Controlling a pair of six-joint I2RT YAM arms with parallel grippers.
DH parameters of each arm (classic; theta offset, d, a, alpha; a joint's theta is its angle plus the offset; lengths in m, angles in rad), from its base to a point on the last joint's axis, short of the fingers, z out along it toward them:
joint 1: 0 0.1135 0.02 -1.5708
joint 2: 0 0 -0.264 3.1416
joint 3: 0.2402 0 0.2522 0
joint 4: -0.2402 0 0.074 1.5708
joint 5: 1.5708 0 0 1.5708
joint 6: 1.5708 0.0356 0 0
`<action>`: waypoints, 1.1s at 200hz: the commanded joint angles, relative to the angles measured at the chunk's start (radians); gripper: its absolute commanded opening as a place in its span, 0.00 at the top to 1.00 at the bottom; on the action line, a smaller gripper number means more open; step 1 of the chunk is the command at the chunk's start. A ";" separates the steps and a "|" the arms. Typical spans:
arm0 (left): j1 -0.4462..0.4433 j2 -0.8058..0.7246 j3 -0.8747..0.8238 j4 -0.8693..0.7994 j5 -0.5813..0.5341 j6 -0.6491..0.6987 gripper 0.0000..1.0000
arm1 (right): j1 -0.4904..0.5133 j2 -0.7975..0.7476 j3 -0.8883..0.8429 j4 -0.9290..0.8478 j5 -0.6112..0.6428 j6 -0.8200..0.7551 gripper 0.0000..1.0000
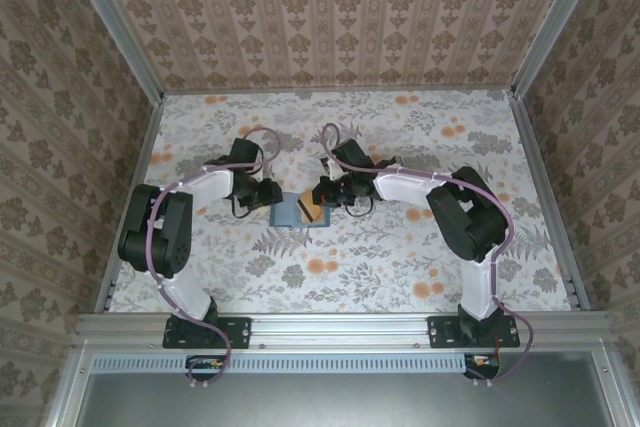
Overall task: Put the credit cards into the card holder
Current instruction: Insert the credit card into the card slot.
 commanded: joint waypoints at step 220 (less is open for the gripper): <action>-0.036 -0.050 -0.141 0.042 0.028 -0.064 0.82 | 0.044 0.114 -0.025 0.199 0.079 0.108 0.99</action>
